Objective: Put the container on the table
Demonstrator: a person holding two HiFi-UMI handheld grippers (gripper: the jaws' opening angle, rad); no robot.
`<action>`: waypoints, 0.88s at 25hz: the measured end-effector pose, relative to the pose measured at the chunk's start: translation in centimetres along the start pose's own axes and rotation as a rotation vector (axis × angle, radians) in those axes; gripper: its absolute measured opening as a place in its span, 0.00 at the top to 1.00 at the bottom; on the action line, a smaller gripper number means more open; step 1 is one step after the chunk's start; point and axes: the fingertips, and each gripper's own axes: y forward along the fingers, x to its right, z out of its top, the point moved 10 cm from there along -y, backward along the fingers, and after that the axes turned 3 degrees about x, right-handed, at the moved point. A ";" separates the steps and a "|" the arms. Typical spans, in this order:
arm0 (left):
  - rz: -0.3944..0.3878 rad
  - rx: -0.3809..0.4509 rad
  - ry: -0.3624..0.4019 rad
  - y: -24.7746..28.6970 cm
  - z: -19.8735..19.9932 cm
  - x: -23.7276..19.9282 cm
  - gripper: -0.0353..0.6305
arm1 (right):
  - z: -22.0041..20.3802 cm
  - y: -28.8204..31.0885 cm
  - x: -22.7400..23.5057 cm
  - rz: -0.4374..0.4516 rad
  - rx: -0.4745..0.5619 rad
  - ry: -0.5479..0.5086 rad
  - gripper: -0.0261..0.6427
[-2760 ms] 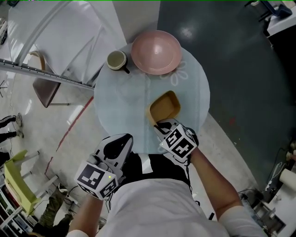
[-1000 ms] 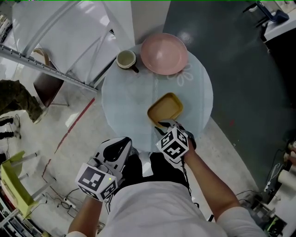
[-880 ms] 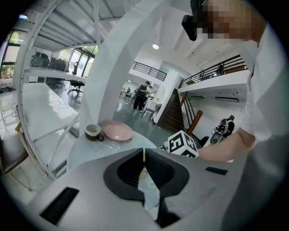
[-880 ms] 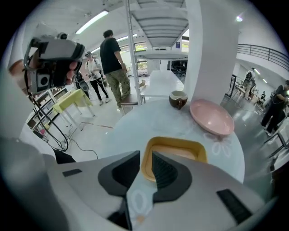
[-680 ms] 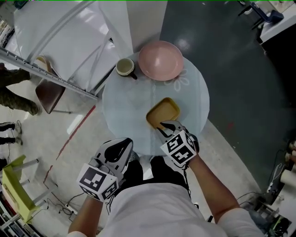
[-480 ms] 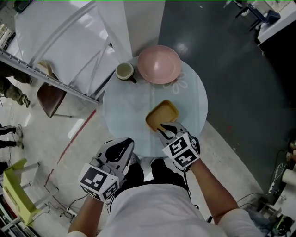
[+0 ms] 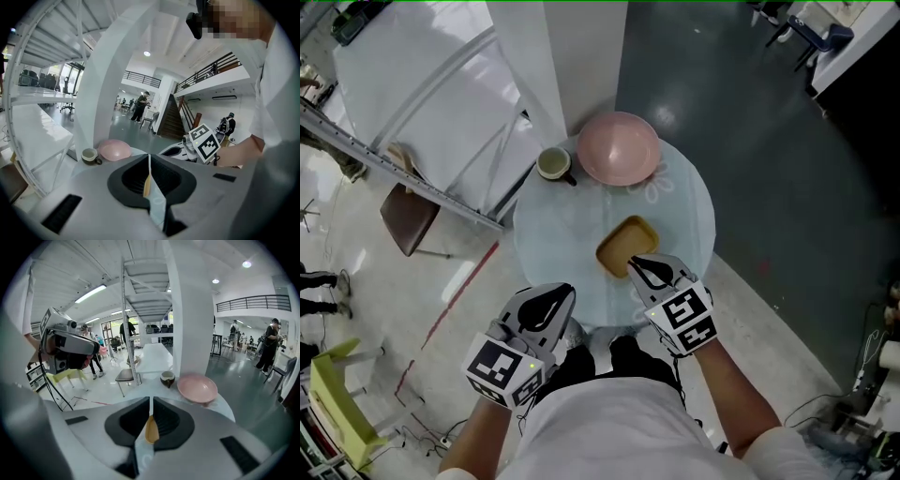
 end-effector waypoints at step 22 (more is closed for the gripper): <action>-0.065 0.056 0.078 -1.6 2.5 0.9 0.90 | 3.2 -5.9 -2.1 -0.092 0.189 0.041 0.92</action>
